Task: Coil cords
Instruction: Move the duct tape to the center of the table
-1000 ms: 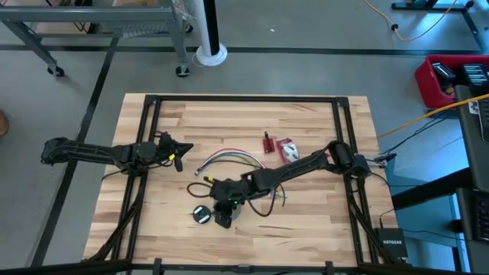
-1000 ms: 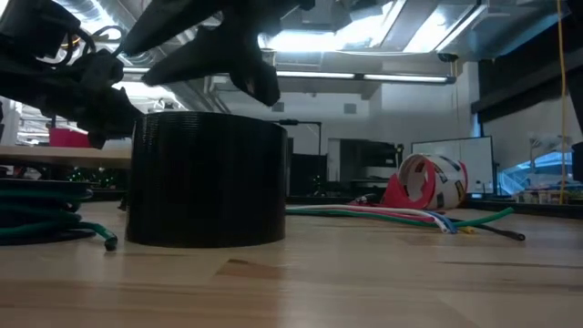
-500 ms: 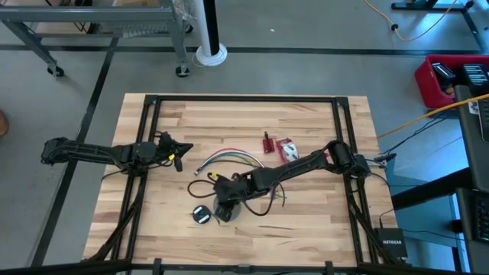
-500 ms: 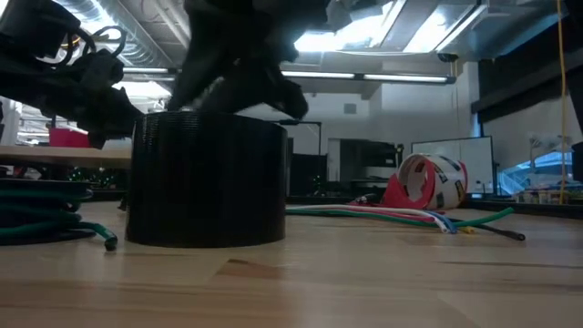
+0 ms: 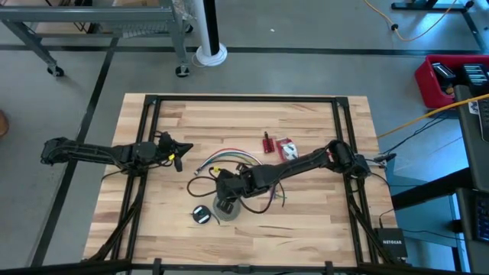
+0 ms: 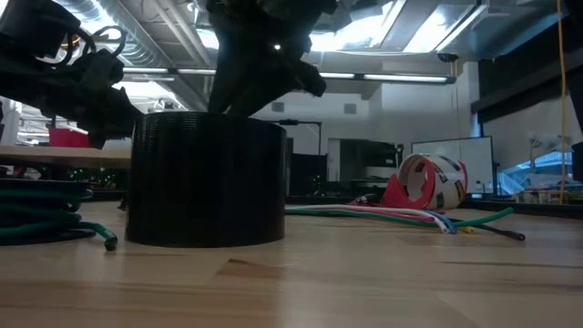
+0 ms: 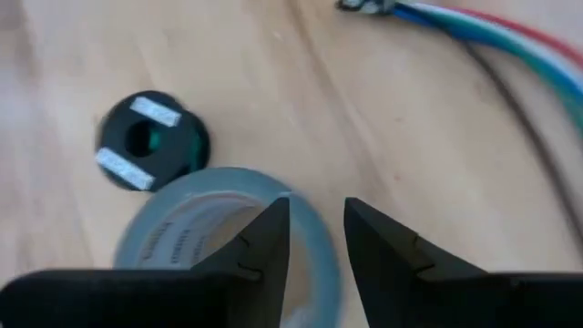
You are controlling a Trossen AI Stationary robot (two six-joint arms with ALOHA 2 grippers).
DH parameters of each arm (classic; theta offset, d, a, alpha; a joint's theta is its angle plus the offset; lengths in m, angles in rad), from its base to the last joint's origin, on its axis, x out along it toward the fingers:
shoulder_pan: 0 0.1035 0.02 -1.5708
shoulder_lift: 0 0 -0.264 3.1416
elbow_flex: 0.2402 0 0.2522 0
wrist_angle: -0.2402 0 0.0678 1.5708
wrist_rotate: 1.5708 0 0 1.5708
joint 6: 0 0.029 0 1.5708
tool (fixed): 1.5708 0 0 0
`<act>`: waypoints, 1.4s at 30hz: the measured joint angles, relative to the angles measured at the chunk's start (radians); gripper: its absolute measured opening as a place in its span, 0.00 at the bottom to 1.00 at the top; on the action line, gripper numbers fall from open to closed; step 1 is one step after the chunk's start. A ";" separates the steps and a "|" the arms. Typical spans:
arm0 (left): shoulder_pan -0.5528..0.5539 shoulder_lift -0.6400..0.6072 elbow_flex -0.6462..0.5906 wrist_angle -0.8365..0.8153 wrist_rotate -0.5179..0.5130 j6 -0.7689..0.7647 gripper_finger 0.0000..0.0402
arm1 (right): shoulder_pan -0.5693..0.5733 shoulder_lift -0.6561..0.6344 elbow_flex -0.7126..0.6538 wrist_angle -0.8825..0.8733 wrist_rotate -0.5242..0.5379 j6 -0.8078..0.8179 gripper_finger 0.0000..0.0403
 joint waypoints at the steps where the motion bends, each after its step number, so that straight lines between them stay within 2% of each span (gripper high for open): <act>1: 0.000 0.000 0.000 0.000 0.000 0.000 0.00 | -0.001 0.000 0.001 -0.006 -0.002 0.002 0.28; 6: 0.000 0.000 0.000 0.000 0.000 0.001 0.00 | 0.014 0.000 0.001 -0.020 -0.124 0.037 0.28; 13: 0.000 0.000 0.000 0.000 0.000 0.001 0.00 | 0.075 0.000 0.000 -0.050 0.002 0.007 0.28; 18: 0.000 0.000 0.000 0.000 0.001 0.001 0.00 | 0.071 0.000 0.000 -0.121 0.108 0.012 0.28; 31: 0.000 0.000 0.000 -0.001 0.003 0.001 0.00 | 0.066 0.000 0.000 -0.134 0.002 0.066 0.28; 42: 0.000 0.000 0.000 -0.001 0.004 0.001 0.00 | 0.063 0.021 -0.003 -0.140 0.011 0.084 0.28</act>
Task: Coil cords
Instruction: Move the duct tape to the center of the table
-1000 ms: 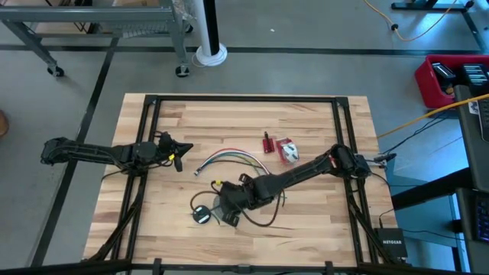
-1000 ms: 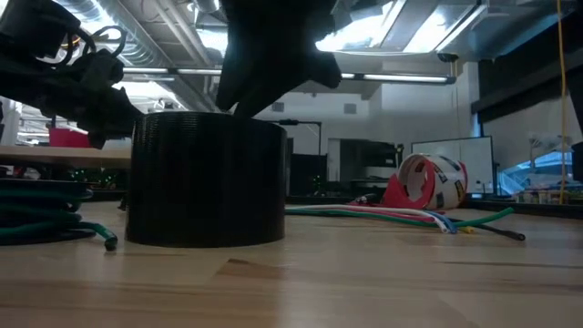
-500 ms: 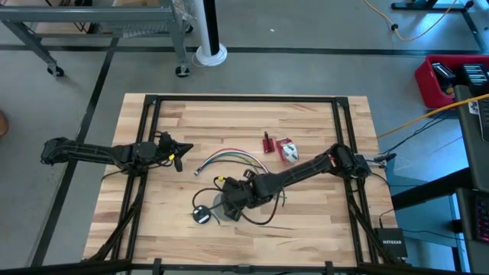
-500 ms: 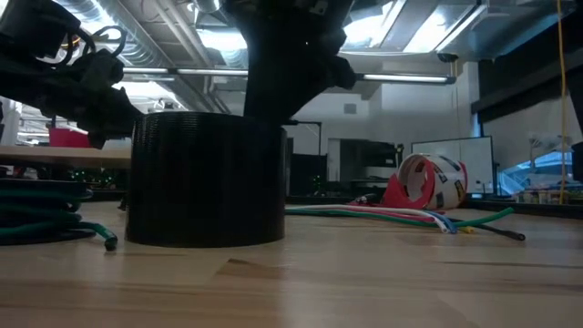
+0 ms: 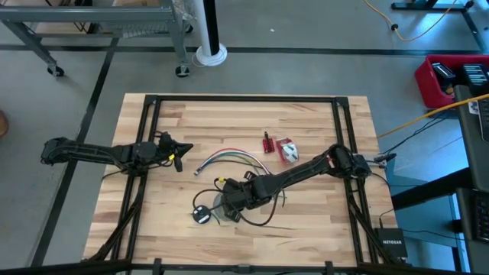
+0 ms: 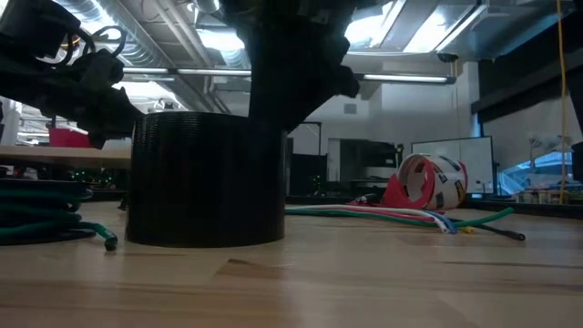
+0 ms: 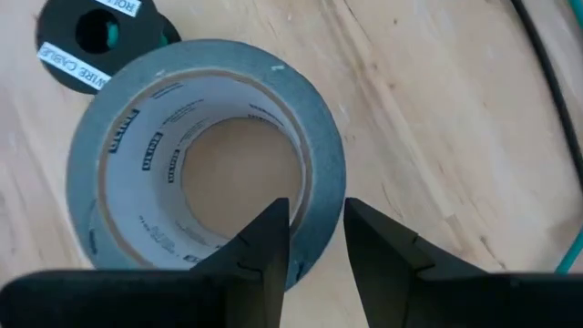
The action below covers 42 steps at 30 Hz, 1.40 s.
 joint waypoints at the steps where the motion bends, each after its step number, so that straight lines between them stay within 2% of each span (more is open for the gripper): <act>1: 0.000 0.000 0.000 0.000 0.001 0.000 0.00 | 0.000 0.001 0.000 0.000 0.004 0.001 0.28; 12: 0.000 0.000 0.000 -0.001 0.015 0.000 0.00 | -0.008 0.009 0.000 -0.001 -0.001 -0.025 0.32; 16: 0.000 0.000 0.000 -0.001 0.015 0.000 0.00 | -0.032 0.023 0.002 -0.004 -0.042 -0.025 0.32; 25: 0.000 0.000 0.000 -0.001 0.016 0.000 0.00 | -0.078 0.058 0.000 -0.048 -0.078 -0.027 0.16; 32: 0.000 0.000 0.000 -0.001 0.015 0.000 0.00 | -0.131 0.058 0.000 -0.052 0.005 -0.055 0.16; 42: 0.000 0.000 0.000 -0.001 0.015 0.000 0.00 | -0.278 0.058 0.000 -0.047 0.023 -0.077 0.16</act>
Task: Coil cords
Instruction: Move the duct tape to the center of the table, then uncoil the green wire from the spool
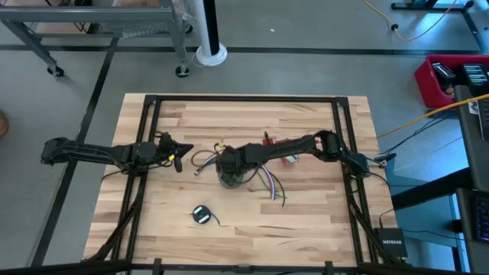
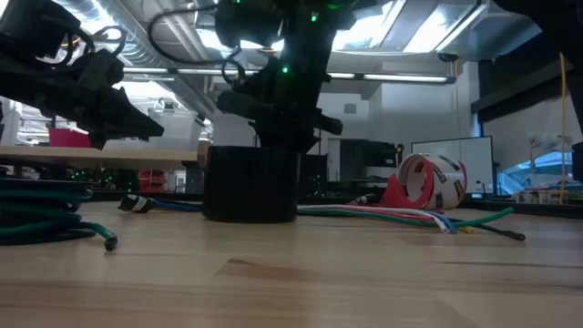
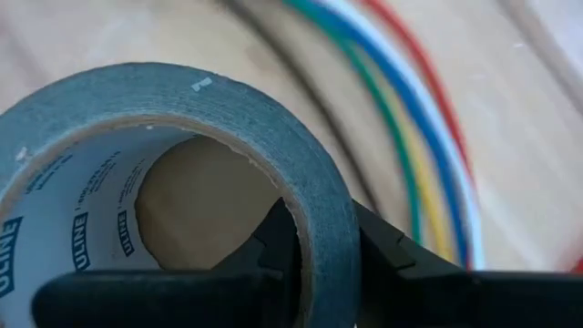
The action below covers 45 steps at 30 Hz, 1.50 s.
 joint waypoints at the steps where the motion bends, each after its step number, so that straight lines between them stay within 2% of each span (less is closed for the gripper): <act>1: 0.000 0.000 0.000 0.000 0.000 0.000 0.00 | -0.015 0.000 0.000 -0.001 -0.016 0.001 0.16; 5: 0.000 0.000 0.000 0.000 0.000 0.000 0.00 | -0.047 0.000 0.000 -0.002 -0.103 0.002 0.17; 8: 0.000 0.000 0.000 0.000 0.000 0.002 0.00 | -0.049 0.000 0.000 0.002 -0.110 0.003 0.21; 22: 0.000 0.000 0.000 0.000 0.000 -0.026 0.00 | -0.049 0.000 -0.002 -0.003 -0.128 0.003 0.58; 27: 0.000 0.000 0.002 -0.003 0.007 -0.031 0.00 | -0.048 0.000 0.043 -0.079 -0.109 0.006 0.65; 31: 0.000 0.000 0.019 -0.013 0.090 -0.029 0.00 | -0.047 -0.001 0.143 -0.194 -0.072 0.017 0.65; 36: 0.000 0.000 0.060 -0.053 0.230 -0.069 0.00 | -0.045 -0.002 0.266 -0.250 -0.091 0.058 0.64; 45: -0.001 0.000 0.169 -0.353 0.581 -0.314 0.00 | 0.031 -0.004 0.378 -0.321 -0.101 0.082 0.64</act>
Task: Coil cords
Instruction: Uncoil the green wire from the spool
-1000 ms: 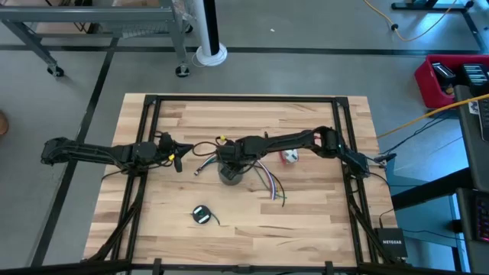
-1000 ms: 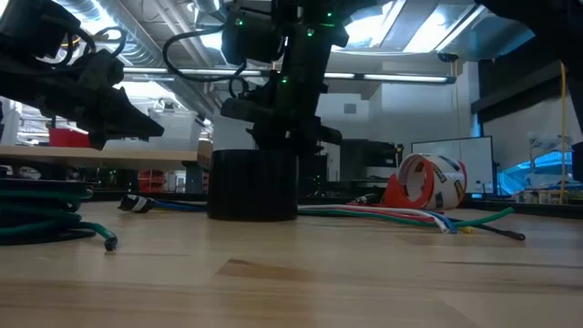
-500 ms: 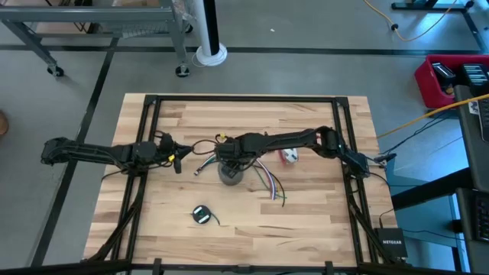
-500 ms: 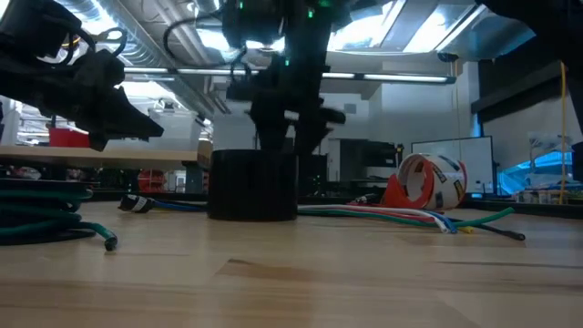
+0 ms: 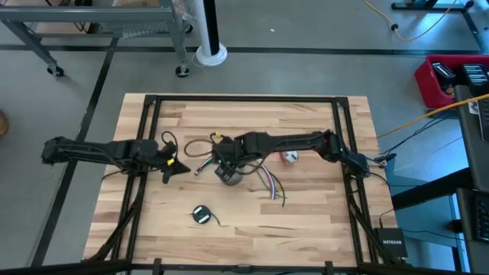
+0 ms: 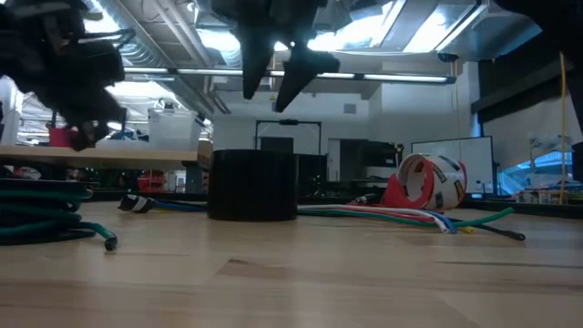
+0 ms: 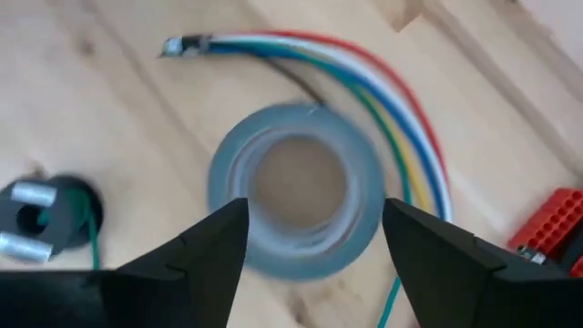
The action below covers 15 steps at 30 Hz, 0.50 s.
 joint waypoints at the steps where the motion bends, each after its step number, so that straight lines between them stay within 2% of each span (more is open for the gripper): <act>1: -0.004 0.000 0.002 -0.024 0.025 -0.030 0.00 | 0.013 0.000 0.000 -0.008 0.001 0.005 0.64; 7: -0.083 0.000 0.003 -0.130 0.037 -0.193 0.00 | 0.094 0.000 -0.002 -0.065 0.029 0.055 0.64; 12: -0.190 0.009 0.003 -0.120 0.031 -0.338 0.00 | 0.163 0.000 -0.003 -0.080 0.100 0.075 0.64; 15: -0.253 0.028 0.003 -0.119 -0.008 -0.428 0.00 | 0.196 0.000 -0.003 -0.086 0.135 0.091 0.64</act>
